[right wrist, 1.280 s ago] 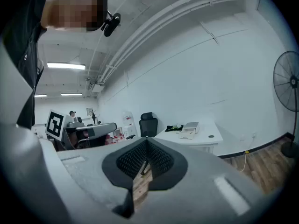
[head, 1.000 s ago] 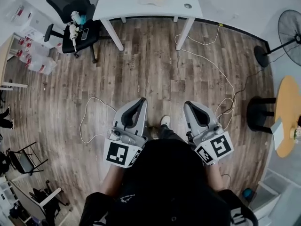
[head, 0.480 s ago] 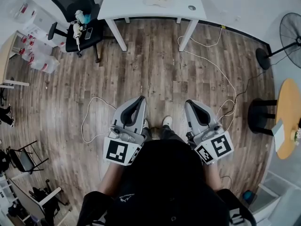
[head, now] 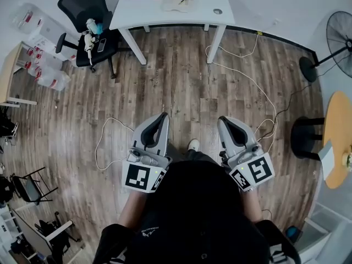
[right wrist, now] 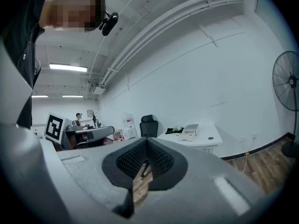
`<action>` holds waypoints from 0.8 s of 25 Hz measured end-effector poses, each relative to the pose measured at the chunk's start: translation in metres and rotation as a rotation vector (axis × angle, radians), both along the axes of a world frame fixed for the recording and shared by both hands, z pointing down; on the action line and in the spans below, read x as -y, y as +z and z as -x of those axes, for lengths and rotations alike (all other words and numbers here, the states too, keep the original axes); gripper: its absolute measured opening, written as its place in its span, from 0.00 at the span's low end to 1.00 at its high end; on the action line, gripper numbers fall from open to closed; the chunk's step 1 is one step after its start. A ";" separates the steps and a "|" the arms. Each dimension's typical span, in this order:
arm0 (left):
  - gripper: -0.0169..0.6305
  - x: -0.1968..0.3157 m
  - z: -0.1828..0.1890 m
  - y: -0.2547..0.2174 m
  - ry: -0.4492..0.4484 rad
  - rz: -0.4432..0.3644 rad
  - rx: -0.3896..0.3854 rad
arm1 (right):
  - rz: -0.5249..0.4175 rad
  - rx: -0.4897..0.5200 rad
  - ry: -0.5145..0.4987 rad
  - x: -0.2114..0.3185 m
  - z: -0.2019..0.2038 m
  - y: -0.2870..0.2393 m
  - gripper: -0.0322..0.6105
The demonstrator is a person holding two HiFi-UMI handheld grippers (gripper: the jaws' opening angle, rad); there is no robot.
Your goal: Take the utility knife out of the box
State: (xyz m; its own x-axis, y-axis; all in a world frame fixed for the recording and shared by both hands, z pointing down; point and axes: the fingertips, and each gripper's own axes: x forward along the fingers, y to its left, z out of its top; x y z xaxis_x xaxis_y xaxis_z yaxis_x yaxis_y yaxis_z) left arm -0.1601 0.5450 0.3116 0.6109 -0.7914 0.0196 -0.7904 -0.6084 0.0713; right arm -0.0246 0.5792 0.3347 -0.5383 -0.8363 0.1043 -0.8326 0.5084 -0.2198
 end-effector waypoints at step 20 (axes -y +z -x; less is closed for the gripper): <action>0.03 0.068 -0.028 0.018 0.045 0.011 -0.012 | 0.021 0.004 0.081 0.070 -0.035 0.012 0.06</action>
State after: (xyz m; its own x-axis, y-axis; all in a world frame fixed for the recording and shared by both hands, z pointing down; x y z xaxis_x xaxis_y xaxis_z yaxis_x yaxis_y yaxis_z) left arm -0.1320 0.4773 0.3294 0.6462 -0.7629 0.0202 -0.7613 -0.6425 0.0877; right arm 0.0106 0.5095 0.3471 -0.4692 -0.8749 0.1200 -0.8700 0.4346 -0.2328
